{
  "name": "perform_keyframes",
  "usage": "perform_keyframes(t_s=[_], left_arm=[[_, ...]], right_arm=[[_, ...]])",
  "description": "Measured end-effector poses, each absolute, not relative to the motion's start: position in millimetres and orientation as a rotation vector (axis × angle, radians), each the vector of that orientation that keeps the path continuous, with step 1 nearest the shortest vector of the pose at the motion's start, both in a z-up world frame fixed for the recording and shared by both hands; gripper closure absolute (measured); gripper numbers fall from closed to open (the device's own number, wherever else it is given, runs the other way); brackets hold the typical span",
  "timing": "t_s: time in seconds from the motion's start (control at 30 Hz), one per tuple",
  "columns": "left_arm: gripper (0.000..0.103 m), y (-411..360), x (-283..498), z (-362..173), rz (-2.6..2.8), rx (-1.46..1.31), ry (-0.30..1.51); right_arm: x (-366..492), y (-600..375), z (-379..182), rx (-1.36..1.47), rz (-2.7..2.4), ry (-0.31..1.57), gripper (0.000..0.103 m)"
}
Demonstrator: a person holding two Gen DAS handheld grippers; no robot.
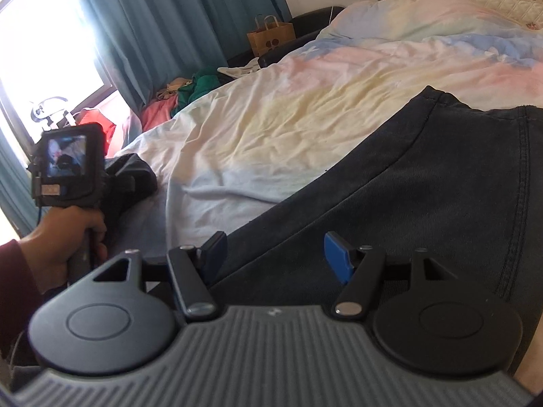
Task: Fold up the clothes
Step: 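Grasp a pant edge with the left gripper while the right gripper grasps a pant leg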
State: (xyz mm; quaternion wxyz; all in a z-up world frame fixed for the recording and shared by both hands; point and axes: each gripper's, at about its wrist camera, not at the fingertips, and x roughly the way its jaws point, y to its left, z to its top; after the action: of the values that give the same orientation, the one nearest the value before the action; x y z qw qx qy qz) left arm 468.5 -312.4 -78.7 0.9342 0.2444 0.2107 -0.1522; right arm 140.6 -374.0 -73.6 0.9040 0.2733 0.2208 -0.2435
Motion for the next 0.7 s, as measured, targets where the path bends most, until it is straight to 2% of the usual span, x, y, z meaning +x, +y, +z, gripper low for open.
perform_keyframes(t_s=[0.1, 0.47, 0.7], left_arm=[[0.096, -265.1, 435.8, -26.3, -0.353, 0.293, 0.382], [0.095, -29.8, 333.0, 5.5, -0.14, -0.131, 0.44], [0.095, 59.1, 324.2, -29.4, -0.043, -0.332, 0.556]], right_arm=[[135.8, -372.1, -70.2, 0.565, -0.499, 0.449, 0.037], [123.4, -350.6, -58.0, 0.546, -0.37, 0.478, 0.036], [134.4, -320.2, -61.9, 0.595, -0.133, 0.597, 0.036]])
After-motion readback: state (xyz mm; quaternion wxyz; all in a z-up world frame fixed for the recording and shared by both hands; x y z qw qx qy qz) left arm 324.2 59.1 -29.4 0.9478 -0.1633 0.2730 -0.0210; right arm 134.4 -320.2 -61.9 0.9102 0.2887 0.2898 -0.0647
